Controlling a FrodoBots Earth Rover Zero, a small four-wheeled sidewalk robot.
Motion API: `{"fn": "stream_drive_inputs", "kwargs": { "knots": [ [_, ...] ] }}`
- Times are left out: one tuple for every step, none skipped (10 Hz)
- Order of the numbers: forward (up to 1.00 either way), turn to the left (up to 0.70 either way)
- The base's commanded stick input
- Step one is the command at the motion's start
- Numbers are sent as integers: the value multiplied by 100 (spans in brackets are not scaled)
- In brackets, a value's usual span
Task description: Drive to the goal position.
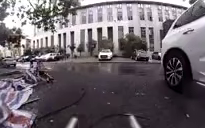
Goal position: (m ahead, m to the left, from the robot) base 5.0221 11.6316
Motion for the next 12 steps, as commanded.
{"fn": "stream_drive_inputs", "kwargs": {
  "knots": [
    [45, 0],
    [45, 0],
    [45, 0],
    [45, 0],
    [45, 0],
    [45, 0],
    [45, 0],
    [45, 0],
    [45, 0],
    [45, 0],
    [45, 0],
    [45, 0]
  ]
}}
